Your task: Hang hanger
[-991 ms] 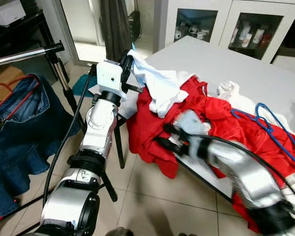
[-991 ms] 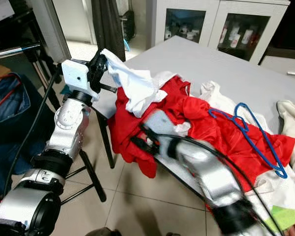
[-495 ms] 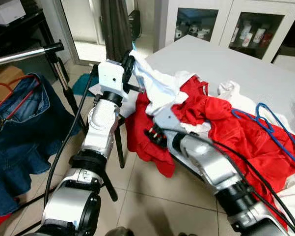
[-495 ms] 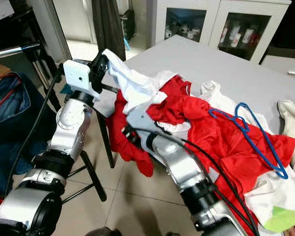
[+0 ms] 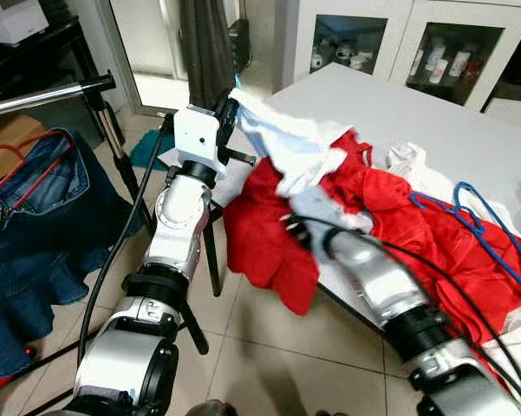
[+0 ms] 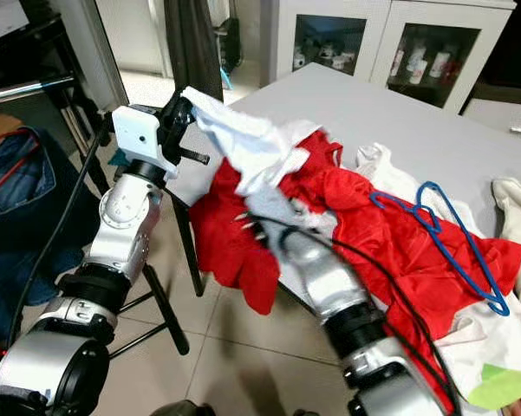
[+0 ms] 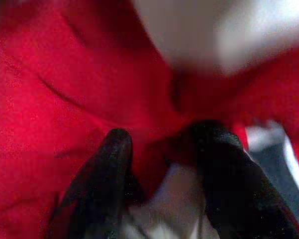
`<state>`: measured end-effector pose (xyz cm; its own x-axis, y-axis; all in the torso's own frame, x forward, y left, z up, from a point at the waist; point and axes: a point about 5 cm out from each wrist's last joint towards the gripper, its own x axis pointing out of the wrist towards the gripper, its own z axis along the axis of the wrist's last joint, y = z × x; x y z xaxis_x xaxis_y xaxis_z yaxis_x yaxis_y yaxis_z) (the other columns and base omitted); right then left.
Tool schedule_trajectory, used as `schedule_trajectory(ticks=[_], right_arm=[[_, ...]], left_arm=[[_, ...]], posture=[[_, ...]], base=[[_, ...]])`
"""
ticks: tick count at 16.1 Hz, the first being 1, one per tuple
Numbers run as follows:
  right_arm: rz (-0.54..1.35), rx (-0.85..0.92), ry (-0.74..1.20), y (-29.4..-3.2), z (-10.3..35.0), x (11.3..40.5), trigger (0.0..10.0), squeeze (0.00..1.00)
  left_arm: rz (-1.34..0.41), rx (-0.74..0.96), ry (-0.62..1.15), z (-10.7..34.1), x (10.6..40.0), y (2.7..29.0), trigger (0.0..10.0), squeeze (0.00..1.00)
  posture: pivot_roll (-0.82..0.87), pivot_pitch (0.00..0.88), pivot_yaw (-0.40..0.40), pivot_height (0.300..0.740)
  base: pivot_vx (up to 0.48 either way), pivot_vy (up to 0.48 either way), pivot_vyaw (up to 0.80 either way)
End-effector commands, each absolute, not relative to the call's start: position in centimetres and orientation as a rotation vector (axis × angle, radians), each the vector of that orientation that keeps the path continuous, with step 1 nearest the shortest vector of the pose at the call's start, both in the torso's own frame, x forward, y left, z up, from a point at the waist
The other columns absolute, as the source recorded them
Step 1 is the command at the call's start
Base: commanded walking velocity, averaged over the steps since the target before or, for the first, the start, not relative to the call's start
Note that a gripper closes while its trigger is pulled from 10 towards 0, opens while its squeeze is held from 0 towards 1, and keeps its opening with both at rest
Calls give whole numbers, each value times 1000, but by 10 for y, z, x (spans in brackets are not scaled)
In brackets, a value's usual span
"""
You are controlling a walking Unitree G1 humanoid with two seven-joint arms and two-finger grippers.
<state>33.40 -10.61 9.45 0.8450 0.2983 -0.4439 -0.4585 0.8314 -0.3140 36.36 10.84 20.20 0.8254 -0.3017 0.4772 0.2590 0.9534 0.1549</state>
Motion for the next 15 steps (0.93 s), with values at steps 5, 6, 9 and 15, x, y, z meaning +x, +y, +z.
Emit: schedule_trajectory(ticks=[5,6,9,15], right_arm=[[361,-435,424,-116,92,336,10000,0],[361,-435,424,-116,92,336,10000,0],[361,-435,424,-116,92,336,10000,0],[361,-435,424,-116,92,336,10000,0]], left_arm=[[-296,84,-579,219,366,108,10000,0],[-296,84,-579,219,366,108,10000,0],[-296,84,-579,219,366,108,10000,0],[-296,84,-579,219,366,108,10000,0]], posture=[[29,0,64,740],[29,0,64,740],[29,0,64,740],[29,0,64,740]], base=[[0,0,0],[0,0,0],[0,0,0],[0,0,0]])
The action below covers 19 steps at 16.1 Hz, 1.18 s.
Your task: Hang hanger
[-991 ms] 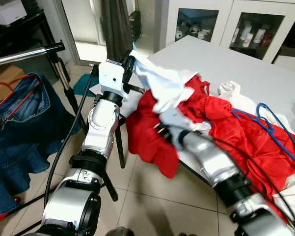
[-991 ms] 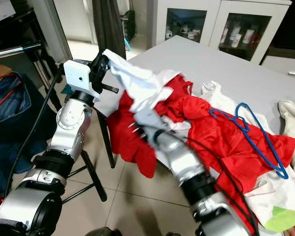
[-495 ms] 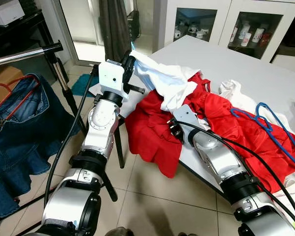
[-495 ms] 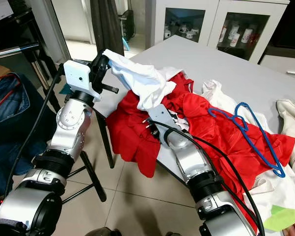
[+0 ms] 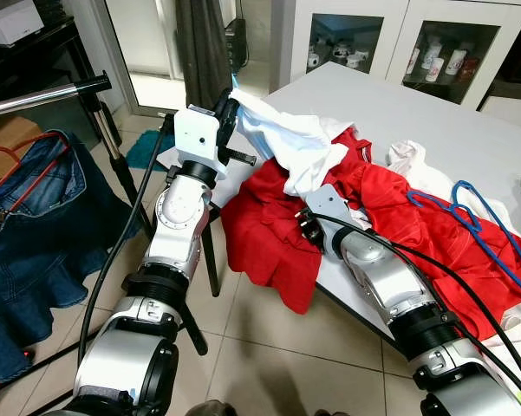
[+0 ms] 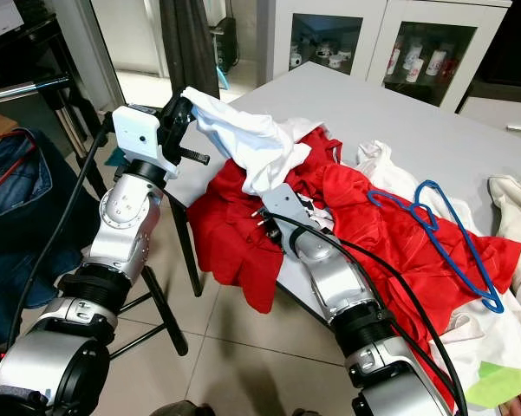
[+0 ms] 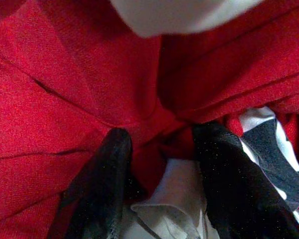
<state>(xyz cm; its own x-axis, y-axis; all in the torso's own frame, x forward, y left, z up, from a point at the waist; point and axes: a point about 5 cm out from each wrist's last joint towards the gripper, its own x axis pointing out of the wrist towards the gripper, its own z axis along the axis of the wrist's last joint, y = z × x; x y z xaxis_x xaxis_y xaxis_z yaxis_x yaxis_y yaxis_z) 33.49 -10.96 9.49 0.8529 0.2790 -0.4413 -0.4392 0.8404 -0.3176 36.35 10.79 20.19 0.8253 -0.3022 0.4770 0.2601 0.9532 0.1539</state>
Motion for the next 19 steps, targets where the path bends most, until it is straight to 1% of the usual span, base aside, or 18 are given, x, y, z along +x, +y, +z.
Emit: schedule_trajectory(ticks=[1,3,5,7,11,13,14,15,16,17,19], right_arm=[[361,-435,424,-116,92,336,10000,0],[88,-395,408,-185,104,343,10000,0],[23,-389,414,-200,105,341,10000,0],[-19,-388,391,-209,115,341,10000,0],[-104,-370,343,-223,129,343,10000,0],[-69,-331,297,-217,141,344,10000,0],[-3,-299,266,-209,148,343,10000,0],[59,-246,196,-201,159,341,10000,0],[101,-225,77,-195,172,336,10000,0],[110,-205,-5,-194,180,331,10000,0],[66,-205,-56,-201,179,320,10000,0]], left_arm=[[-296,84,-579,219,366,108,10000,0],[-311,134,-541,208,365,110,10000,0],[-299,160,-518,205,365,113,10000,0],[-283,215,-462,195,367,117,10000,0],[-287,216,-441,188,364,119,10000,0],[-285,219,-428,184,363,118,10000,0],[-294,217,-417,180,361,113,10000,0],[-309,218,-402,174,358,108,10000,0],[-318,212,-388,169,354,103,10000,0],[-321,201,-377,164,351,100,10000,0],[-320,172,-366,158,344,95,10000,0]], posture=[[29,0,64,740],[26,0,64,740],[28,0,65,740],[26,0,69,740],[24,0,71,740],[28,0,71,740],[29,0,71,740],[28,0,72,740],[26,0,72,740],[25,0,71,740],[25,0,68,740]], base=[[0,0,0],[0,0,0],[0,0,0],[0,0,0],[0,0,0],[0,0,0],[0,0,0],[0,0,0],[0,0,0],[0,0,0],[0,0,0]])
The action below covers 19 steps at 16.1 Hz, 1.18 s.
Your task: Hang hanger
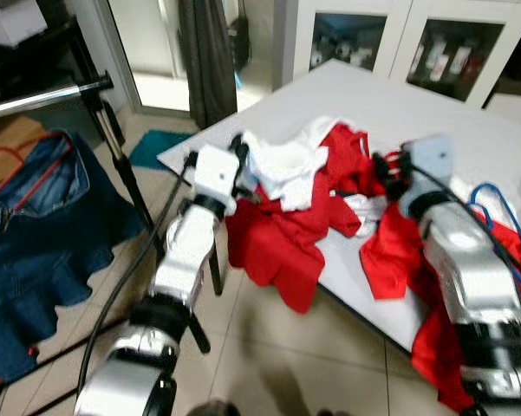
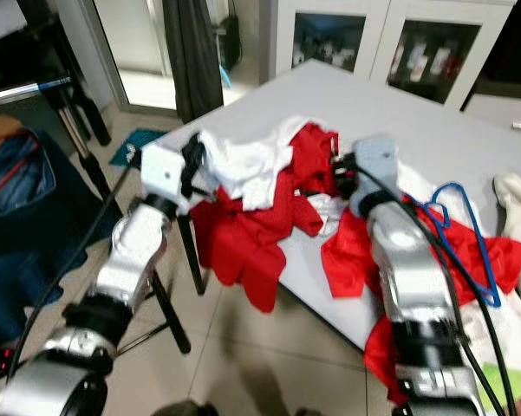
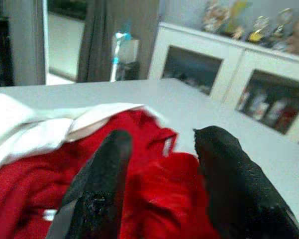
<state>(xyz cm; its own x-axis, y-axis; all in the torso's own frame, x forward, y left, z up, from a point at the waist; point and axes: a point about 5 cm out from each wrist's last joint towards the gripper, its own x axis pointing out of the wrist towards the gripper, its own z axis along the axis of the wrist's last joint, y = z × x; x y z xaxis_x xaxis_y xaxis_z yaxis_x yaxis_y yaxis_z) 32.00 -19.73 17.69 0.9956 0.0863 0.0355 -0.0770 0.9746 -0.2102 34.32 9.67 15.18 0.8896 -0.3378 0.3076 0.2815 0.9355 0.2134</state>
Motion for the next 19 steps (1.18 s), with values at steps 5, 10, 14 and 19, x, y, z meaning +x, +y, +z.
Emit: schedule_trajectory(ticks=[5,10,14,19], right_arm=[[3,-331,-77,-216,159,287,10000,0],[40,-317,-164,-196,155,267,10000,0],[99,-242,-220,-184,158,257,10000,0],[130,-286,-233,-188,145,241,10000,0]], left_arm=[[-328,120,-345,146,327,82,10000,0],[-336,123,-306,136,316,80,10000,0],[-340,128,-300,134,312,82,10000,0],[-343,115,-296,132,303,88,10000,0]], posture=[[23,0,65,740],[8,0,77,740],[10,0,82,740],[21,0,80,740]], base=[[0,0,0],[0,0,0],[0,0,0],[0,0,0]])
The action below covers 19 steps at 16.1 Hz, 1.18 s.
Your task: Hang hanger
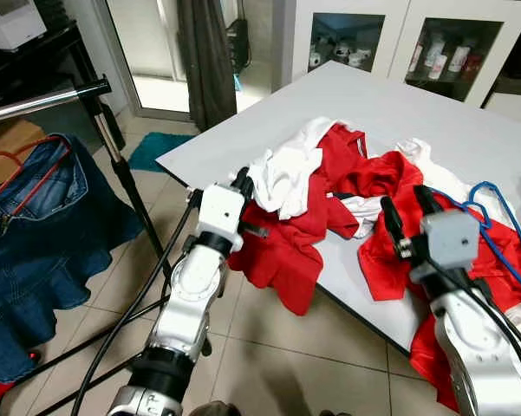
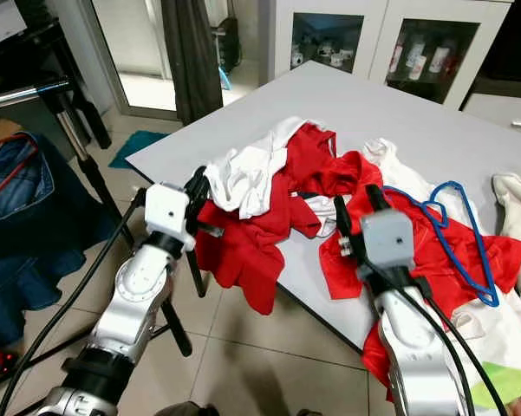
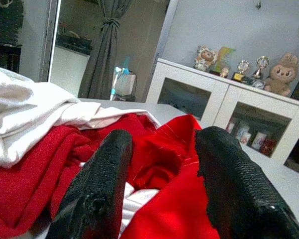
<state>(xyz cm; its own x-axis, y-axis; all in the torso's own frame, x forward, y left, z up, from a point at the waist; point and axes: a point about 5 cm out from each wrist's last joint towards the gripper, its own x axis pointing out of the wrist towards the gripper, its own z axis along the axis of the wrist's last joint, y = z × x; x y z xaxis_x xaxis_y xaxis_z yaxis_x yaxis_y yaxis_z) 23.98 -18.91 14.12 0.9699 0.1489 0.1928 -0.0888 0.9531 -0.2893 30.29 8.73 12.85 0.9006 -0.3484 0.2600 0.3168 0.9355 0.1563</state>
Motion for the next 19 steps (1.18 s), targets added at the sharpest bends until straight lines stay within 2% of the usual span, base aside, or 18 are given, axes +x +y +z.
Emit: schedule_trajectory(ticks=[1,11,19], right_arm=[[140,-312,-229,-189,142,238,10000,0],[136,-254,-232,-184,132,237,10000,0],[277,-339,-236,-184,125,228,10000,0]], left_arm=[[-361,100,-295,131,301,88,10000,0],[-339,122,-216,111,290,95,10000,0],[-412,126,-213,111,286,95,10000,0]], posture=[[24,0,79,740],[39,0,66,740],[47,0,69,740]], base=[[0,0,0],[0,0,0],[0,0,0]])
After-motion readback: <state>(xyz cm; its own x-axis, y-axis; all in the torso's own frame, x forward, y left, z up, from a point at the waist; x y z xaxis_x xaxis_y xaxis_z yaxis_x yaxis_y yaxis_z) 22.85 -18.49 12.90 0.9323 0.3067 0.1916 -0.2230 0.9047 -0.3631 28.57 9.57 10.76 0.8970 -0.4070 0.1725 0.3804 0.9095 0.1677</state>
